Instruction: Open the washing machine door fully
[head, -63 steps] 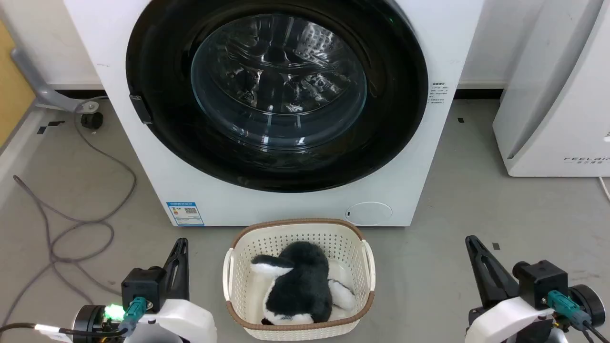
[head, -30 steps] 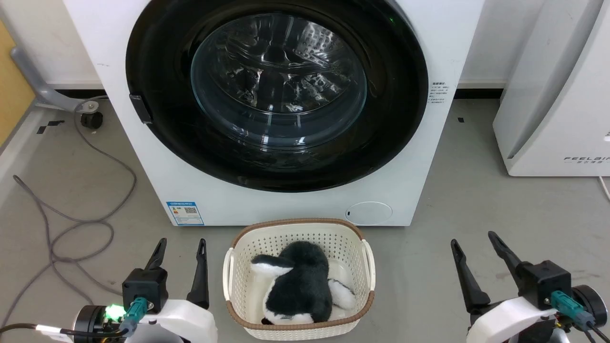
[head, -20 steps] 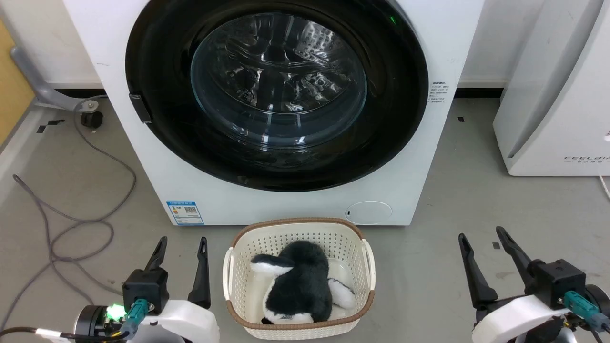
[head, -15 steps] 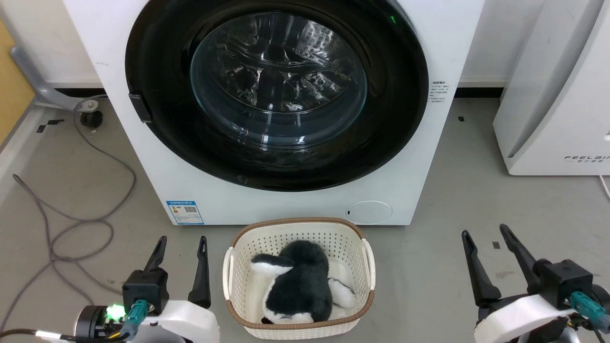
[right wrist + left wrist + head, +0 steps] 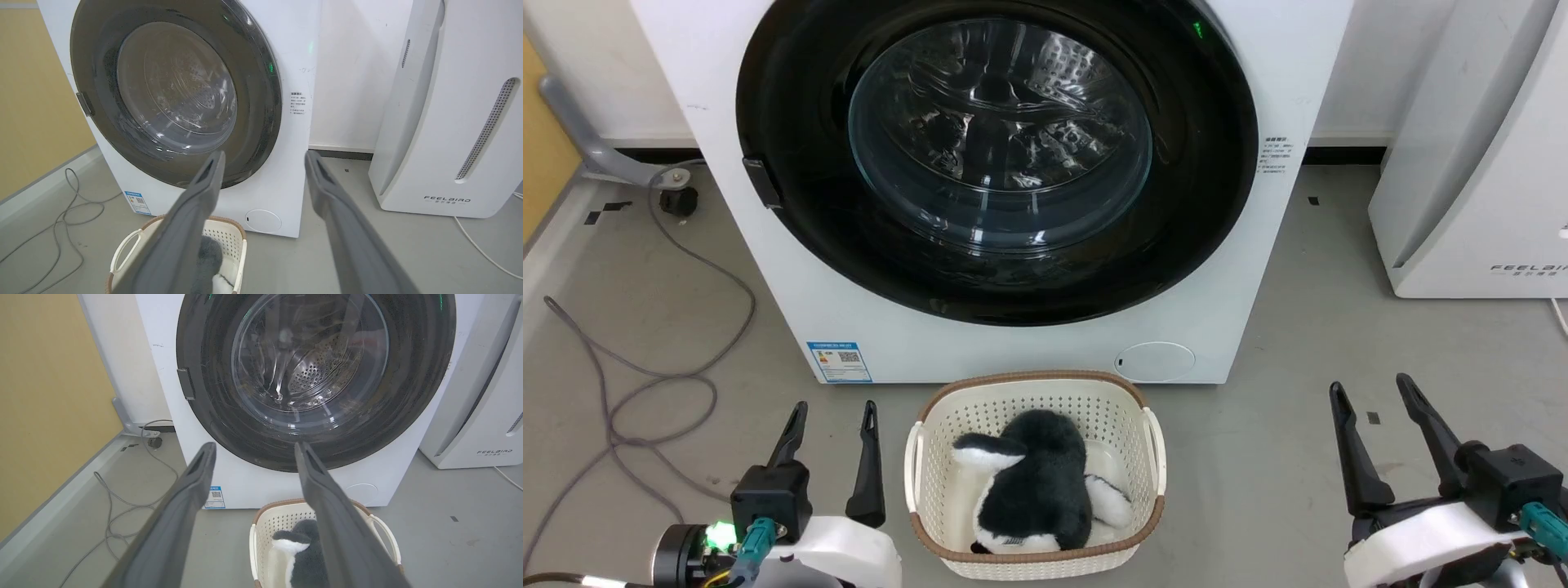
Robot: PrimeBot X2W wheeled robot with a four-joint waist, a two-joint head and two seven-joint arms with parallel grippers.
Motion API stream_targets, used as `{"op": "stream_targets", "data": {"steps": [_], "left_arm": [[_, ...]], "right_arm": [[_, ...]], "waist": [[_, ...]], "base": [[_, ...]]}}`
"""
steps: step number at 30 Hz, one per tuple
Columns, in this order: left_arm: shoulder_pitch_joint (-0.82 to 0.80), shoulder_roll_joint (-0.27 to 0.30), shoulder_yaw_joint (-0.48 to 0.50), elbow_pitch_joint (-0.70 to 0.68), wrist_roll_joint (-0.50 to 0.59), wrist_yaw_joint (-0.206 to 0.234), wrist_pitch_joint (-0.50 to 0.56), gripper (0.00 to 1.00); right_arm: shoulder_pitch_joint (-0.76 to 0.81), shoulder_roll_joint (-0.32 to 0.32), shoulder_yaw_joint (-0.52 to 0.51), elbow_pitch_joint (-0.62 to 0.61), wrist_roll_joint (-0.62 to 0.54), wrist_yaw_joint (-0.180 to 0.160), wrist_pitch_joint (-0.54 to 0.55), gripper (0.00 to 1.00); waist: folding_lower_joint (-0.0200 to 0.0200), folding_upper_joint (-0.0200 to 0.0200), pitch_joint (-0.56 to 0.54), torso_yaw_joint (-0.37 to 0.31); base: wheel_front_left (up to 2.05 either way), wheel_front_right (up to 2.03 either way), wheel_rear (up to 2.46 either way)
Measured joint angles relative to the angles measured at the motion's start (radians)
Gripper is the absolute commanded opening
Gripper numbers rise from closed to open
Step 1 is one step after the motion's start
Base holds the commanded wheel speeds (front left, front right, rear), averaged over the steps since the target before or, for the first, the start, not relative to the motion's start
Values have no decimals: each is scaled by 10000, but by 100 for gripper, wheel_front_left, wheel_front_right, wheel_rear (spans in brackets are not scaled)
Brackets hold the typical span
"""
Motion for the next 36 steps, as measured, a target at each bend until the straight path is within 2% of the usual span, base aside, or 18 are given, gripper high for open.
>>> {"op": "stream_targets", "data": {"steps": [2, 3, 4, 8, 30, 36], "left_arm": [[0, 0, -15, 0, -17, 8, -27, 100], [0, 0, -29, -2, -35, 13, -73, 100], [-1, 0, -38, -2, -63, 31, -90, 100], [-3, 0, -82, -2, -86, 115, -173, 100], [-11, -2, -272, -13, -265, 433, -619, 100], [-56, -2, -307, -23, -334, 523, -744, 100]], "right_arm": [[0, 0, -15, -27, 25, 0, -36, 100], [0, 0, -25, -36, 40, 0, -82, 46], [0, 0, -35, -54, 67, 0, -88, 0], [0, 0, 12, -94, 518, 0, -148, 0], [-4, 0, 458, 82, 7480, -2, -629, 0], [-99, 2, 171, 405, 9235, -2, -431, 0]], "waist": [[0, 0, 9, 2], [0, 0, 13, 4], [0, 0, 18, 6], [0, 0, 30, 16], [0, 0, 80, 79], [0, 0, 134, 128]], "base": [[0, 0, 0], [0, 0, 0], [0, 0, 0], [0, 0, 0], [0, 0, 0], [0, 0, 0]]}}
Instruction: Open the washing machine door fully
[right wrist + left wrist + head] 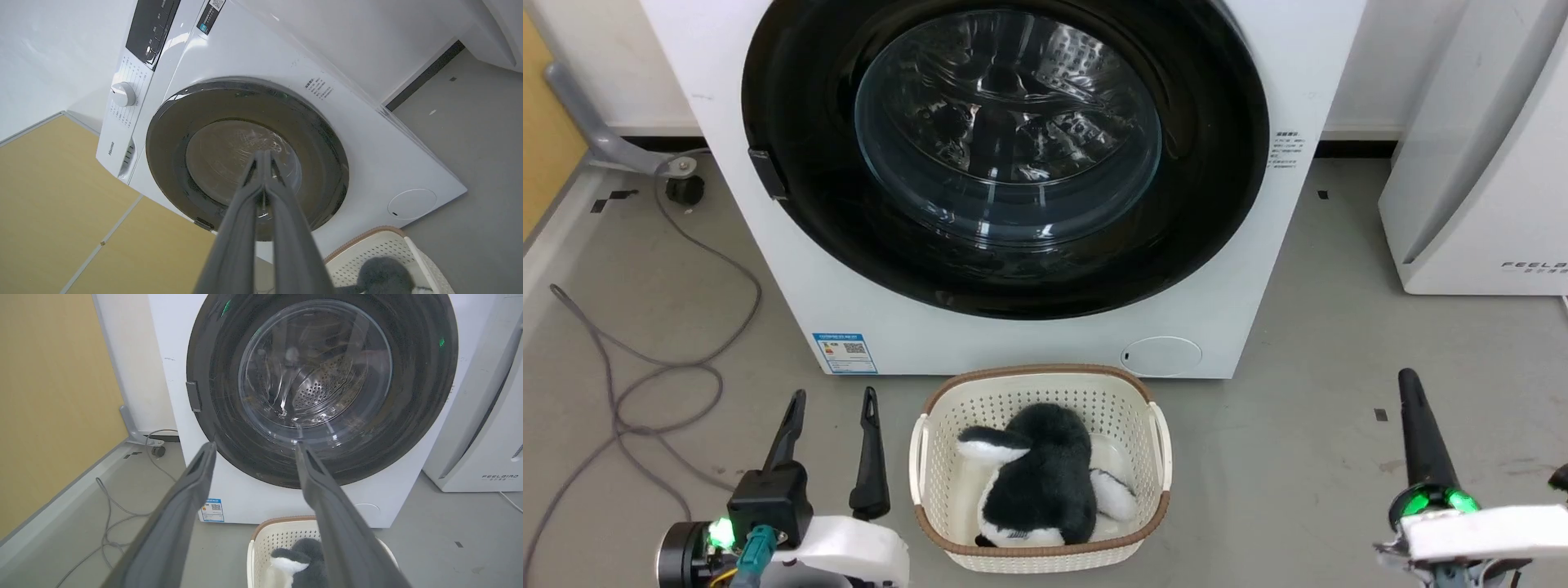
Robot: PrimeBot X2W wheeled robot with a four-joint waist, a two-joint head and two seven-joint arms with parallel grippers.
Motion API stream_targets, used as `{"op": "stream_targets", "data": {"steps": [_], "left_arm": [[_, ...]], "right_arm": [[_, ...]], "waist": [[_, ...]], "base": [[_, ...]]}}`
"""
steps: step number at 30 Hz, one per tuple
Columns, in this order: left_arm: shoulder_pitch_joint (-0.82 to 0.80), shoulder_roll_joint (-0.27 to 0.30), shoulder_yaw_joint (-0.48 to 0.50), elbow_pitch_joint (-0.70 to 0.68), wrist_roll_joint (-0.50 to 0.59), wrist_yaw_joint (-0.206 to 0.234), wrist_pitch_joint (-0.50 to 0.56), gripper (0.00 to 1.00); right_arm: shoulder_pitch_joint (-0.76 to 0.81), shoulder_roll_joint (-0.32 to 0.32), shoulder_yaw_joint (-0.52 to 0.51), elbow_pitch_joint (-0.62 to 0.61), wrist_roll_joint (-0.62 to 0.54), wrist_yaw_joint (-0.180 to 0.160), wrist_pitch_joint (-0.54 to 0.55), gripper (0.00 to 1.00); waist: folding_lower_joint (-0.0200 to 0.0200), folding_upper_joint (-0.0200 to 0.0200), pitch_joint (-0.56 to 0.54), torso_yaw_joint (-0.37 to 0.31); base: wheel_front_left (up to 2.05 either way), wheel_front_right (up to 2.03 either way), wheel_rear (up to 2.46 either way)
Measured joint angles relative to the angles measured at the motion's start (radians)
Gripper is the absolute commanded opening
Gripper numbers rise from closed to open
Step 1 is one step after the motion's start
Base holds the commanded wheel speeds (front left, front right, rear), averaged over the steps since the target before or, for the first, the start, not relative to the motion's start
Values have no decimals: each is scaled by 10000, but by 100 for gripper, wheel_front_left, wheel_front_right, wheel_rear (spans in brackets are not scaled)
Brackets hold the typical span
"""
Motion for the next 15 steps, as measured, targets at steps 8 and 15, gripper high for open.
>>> {"op": "stream_targets", "data": {"steps": [8, 15], "left_arm": [[-129, 0, -36, -54, -15, 77, -142, 100], [-338, 0, -125, -86, -82, 184, -318, 100]], "right_arm": [[-528, -4, -474, 523, 1187, 0, 1106, 0], [-1246, -36, -1252, 1158, 2268, 0, 1831, 0]], "waist": [[0, 0, 195, 87], [0, 0, 458, 207]], "base": [[0, 0, 0], [0, 0, 0]]}}
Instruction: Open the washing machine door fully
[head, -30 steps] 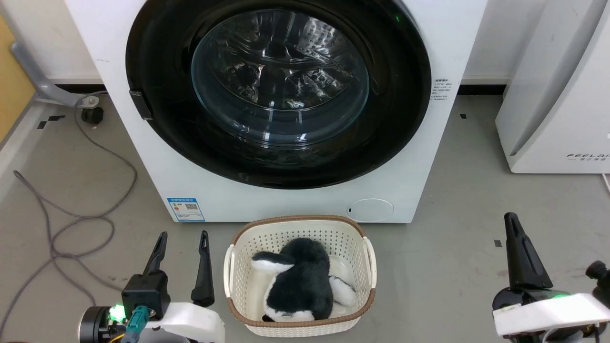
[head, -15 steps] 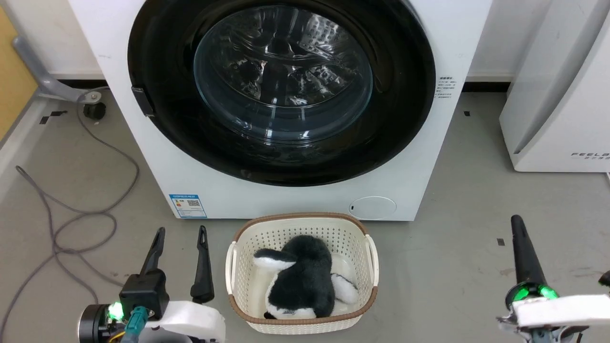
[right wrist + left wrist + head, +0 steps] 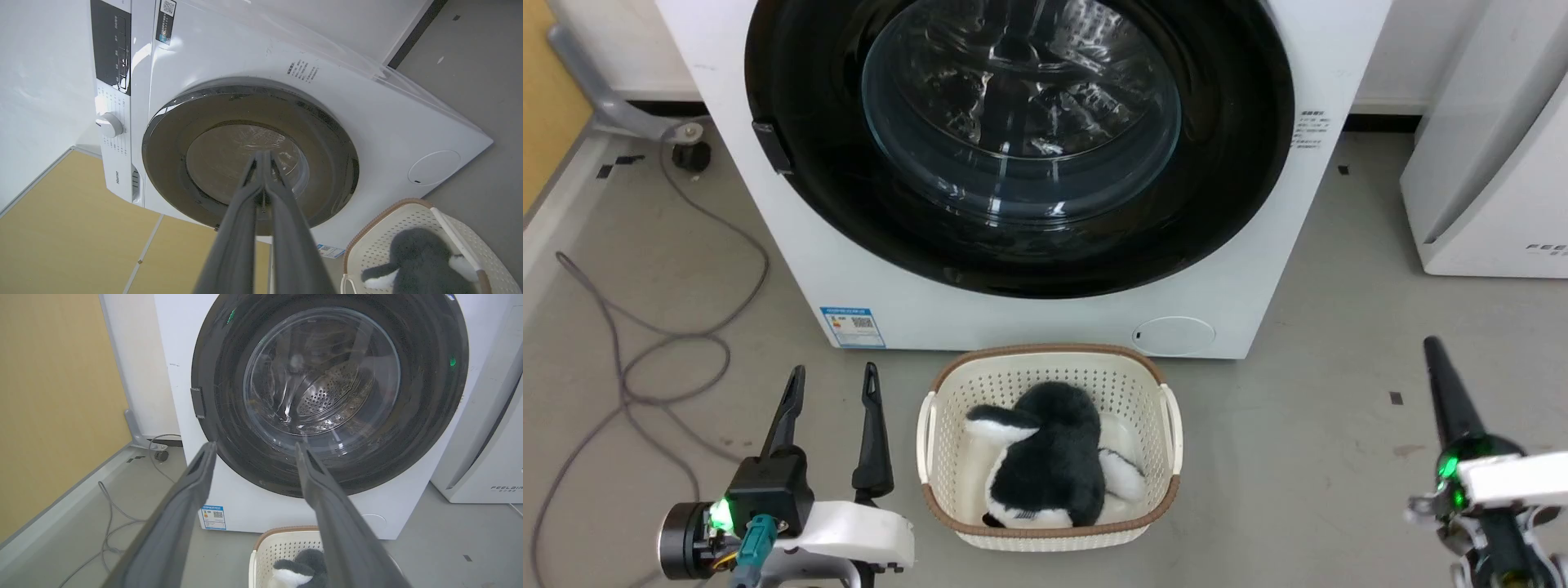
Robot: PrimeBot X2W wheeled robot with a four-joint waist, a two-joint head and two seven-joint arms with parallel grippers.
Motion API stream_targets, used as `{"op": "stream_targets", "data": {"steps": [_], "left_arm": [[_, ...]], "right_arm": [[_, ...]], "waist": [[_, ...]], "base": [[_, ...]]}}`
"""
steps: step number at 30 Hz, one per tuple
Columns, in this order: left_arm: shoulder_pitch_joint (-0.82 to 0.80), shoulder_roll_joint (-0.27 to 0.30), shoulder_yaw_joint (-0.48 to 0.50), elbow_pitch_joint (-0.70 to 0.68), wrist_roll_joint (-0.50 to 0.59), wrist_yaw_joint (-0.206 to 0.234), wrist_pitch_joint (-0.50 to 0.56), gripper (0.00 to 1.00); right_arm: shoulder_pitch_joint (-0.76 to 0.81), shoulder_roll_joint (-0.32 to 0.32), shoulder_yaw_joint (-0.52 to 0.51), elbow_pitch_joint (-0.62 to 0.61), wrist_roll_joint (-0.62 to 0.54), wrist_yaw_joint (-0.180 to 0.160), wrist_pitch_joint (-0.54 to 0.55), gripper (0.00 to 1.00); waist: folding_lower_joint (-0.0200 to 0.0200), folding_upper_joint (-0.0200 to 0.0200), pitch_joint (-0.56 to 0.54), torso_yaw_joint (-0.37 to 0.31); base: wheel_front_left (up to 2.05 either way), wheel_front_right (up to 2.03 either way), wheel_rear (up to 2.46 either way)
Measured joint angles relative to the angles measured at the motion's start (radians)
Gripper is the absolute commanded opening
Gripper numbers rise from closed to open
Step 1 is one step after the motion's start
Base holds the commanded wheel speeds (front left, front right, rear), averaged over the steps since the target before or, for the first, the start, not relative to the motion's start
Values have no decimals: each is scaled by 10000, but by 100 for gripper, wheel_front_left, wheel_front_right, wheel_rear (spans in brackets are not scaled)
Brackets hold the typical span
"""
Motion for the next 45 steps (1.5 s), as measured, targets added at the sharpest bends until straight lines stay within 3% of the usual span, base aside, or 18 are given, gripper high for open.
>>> {"op": "stream_targets", "data": {"steps": [25, 35, 45], "left_arm": [[-1034, -2, -468, -265, -211, 410, -520, 100], [-1441, 0, -525, -391, -184, 433, -717, 100], [-1826, 0, -604, -504, -186, 531, -863, 100]], "right_arm": [[-4846, -1480, -1386, 3310, 2347, -2, 1162, 0], [-6970, -2309, -1072, 4550, 2679, -2, 1521, 0], [-8737, -2744, -357, 5450, 2874, -2, 1967, 0]], "waist": [[1, 0, 1683, 712], [1, 0, 2449, 991], [1, 0, 3182, 1282]], "base": [[0, 0, 0], [0, 0, 0], [0, 0, 0]]}}
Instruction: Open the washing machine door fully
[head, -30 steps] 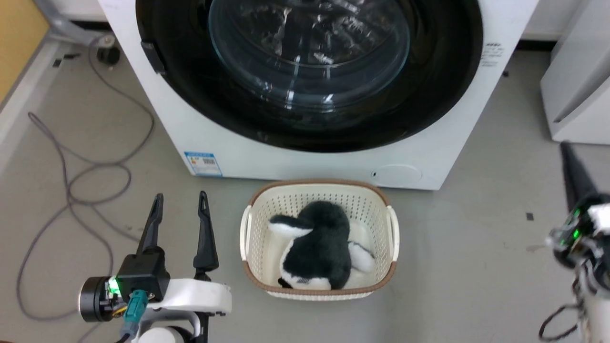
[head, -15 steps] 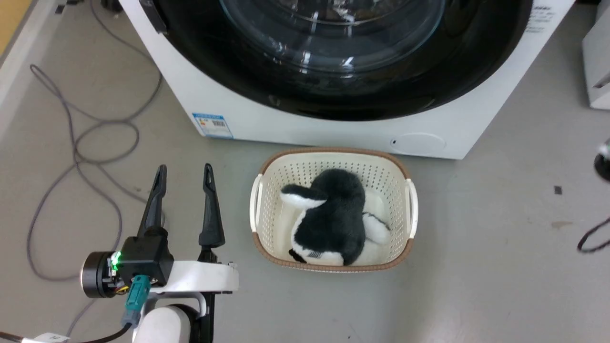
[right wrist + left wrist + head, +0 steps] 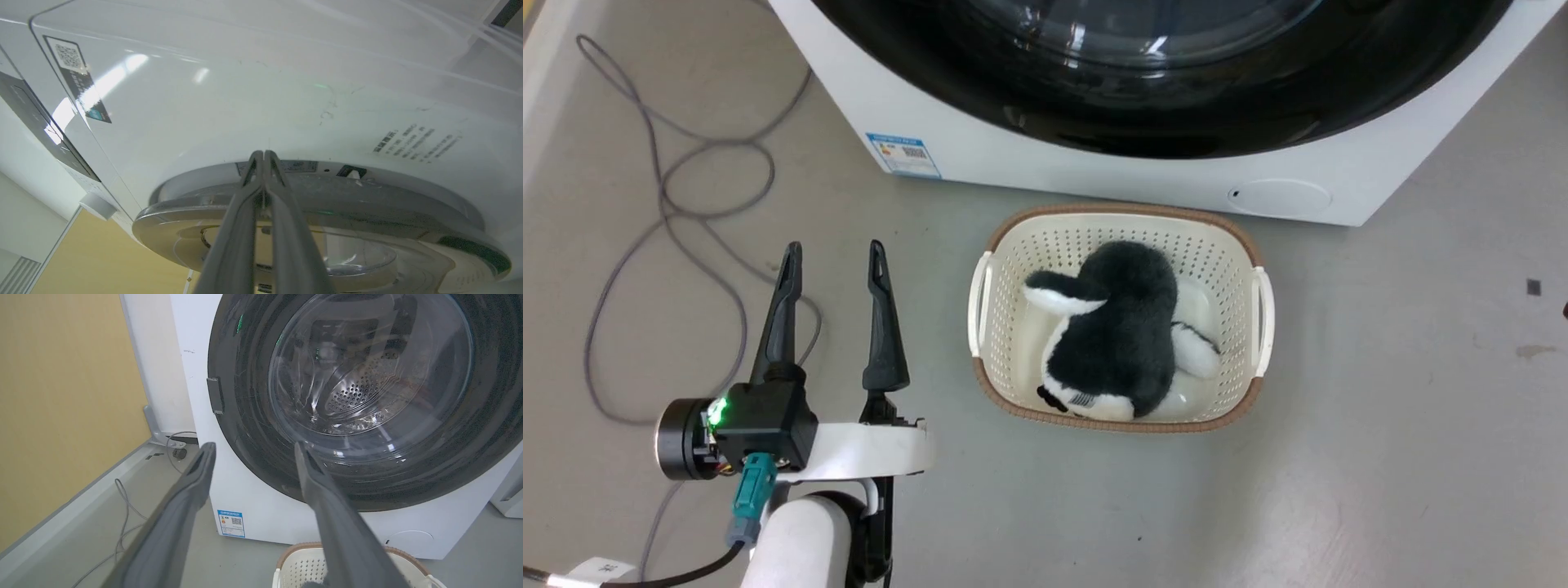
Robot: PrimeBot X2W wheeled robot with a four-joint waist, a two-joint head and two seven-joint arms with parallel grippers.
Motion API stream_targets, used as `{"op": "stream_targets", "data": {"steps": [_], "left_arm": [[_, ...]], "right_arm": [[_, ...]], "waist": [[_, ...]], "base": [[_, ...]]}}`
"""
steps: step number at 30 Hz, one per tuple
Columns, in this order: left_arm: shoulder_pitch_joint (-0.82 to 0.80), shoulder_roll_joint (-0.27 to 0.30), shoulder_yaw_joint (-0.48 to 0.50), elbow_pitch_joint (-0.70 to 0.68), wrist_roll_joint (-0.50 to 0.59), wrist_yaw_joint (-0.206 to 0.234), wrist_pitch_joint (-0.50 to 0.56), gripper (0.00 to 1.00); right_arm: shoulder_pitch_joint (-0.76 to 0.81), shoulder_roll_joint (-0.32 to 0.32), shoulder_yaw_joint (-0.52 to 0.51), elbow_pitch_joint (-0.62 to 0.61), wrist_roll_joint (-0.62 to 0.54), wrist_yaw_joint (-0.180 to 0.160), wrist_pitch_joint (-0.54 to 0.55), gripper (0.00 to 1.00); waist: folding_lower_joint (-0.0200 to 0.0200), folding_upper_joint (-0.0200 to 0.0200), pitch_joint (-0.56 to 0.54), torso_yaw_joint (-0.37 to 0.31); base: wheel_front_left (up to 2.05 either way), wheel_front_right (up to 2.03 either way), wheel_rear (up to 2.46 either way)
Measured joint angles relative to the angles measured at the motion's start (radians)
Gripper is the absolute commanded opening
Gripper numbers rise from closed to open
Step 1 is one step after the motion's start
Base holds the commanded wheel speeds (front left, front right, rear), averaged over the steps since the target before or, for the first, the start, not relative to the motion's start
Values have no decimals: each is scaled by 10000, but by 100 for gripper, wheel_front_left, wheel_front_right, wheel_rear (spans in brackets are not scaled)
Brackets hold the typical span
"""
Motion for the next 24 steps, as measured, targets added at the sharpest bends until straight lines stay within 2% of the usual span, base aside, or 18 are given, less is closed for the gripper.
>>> {"op": "stream_targets", "data": {"steps": [14, 24], "left_arm": [[-270, 0, -153, -65, -13, 86, 0, 100], [-448, 0, -270, -58, -98, 169, 0, 100]], "right_arm": [[-894, -217, 1035, 780, -821, 0, 199, 0], [-1398, -299, 1459, 1154, -984, 0, 305, 0]], "waist": [[-1, 0, 546, 152], [0, 0, 938, 181]], "base": [[0, 0, 0], [0, 0, 0]]}}
